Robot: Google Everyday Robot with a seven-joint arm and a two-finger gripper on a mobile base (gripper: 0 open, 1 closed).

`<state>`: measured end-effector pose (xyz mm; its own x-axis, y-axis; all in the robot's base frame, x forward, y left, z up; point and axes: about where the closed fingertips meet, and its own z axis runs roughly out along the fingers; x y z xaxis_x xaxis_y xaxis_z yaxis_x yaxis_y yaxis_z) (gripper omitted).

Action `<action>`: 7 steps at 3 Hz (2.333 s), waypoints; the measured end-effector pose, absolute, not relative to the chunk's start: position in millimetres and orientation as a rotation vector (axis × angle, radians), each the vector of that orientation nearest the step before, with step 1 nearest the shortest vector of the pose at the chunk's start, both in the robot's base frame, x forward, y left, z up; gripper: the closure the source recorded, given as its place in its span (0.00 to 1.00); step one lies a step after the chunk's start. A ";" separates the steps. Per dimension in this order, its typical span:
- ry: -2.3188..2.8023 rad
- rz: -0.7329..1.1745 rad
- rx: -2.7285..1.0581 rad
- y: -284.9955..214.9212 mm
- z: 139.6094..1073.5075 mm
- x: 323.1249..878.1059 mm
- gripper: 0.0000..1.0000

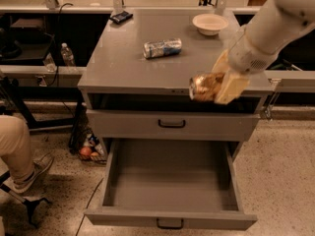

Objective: Place orange can into middle drawer

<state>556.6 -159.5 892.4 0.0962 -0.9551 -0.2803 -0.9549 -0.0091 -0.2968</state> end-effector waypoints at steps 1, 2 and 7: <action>1.932 0.141 -1.993 -129.4 854.7 512.0 1.00; 2.026 0.301 -1.989 -99.8 803.0 473.7 1.00; 2.198 0.532 -1.753 -71.3 639.3 453.6 1.00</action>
Offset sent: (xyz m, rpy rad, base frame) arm -0.1343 0.0964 -0.1609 0.0864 0.4485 -0.0696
